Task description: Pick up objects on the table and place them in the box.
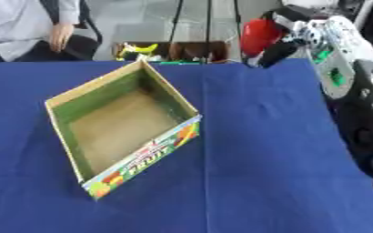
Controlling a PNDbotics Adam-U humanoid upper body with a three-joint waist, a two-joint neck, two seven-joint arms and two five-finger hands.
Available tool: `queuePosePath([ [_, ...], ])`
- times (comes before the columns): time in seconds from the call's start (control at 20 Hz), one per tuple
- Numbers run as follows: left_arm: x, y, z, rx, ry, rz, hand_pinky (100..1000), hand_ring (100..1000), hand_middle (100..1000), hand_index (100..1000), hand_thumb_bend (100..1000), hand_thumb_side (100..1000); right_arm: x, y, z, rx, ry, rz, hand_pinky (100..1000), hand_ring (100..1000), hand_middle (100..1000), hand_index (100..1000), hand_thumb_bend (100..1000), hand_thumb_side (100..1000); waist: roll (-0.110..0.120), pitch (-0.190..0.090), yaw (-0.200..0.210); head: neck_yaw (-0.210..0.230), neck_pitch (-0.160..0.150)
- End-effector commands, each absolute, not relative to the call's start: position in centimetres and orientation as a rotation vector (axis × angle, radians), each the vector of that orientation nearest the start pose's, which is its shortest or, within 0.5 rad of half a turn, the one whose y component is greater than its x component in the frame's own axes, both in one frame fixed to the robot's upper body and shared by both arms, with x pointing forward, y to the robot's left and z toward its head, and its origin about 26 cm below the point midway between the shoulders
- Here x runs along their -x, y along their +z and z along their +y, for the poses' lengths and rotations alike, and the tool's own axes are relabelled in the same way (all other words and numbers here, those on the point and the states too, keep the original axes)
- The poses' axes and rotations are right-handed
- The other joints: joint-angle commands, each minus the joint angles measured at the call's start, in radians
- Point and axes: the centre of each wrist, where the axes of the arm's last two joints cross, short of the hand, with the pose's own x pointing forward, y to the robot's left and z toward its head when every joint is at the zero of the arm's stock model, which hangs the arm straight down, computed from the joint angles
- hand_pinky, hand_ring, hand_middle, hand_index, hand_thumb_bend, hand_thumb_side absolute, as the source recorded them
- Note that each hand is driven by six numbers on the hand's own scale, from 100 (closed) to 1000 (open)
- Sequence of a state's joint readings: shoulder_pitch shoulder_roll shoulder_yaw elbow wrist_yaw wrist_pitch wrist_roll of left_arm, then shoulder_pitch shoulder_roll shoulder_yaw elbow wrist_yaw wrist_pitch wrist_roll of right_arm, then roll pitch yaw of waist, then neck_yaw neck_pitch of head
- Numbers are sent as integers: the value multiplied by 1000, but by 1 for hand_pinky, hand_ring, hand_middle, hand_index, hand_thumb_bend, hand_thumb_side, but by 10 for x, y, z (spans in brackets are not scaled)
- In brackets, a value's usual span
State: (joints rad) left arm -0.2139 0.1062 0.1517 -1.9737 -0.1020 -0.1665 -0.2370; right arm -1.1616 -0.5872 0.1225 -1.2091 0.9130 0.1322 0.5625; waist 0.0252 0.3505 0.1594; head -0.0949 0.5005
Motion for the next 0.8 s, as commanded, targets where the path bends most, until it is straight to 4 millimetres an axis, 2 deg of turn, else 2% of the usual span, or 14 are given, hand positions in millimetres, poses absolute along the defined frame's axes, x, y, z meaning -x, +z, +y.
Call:
queuePosePath([
  [0.05, -292, 166, 276, -163, -418, -2311, 350, 590, 679, 863, 100, 992, -422, 403, -246, 1229, 1264, -1572, 384, 558, 663, 689, 100, 386, -2, -27, 3, -4, 4],
  [0.4, -292, 167, 275, -154, -420, -2313, 350, 590, 679, 863, 100, 993, -414, 408, -206, 1147, 1268, -1688, 377, 547, 620, 659, 100, 359, -9, -27, 14, -5, -4],
  [0.8, -293, 168, 272, -139, -426, -2320, 350, 590, 679, 863, 100, 992, -414, 399, -161, 1054, 1339, -1744, 377, 545, 617, 654, 100, 347, -12, -25, 32, -17, -6],
])
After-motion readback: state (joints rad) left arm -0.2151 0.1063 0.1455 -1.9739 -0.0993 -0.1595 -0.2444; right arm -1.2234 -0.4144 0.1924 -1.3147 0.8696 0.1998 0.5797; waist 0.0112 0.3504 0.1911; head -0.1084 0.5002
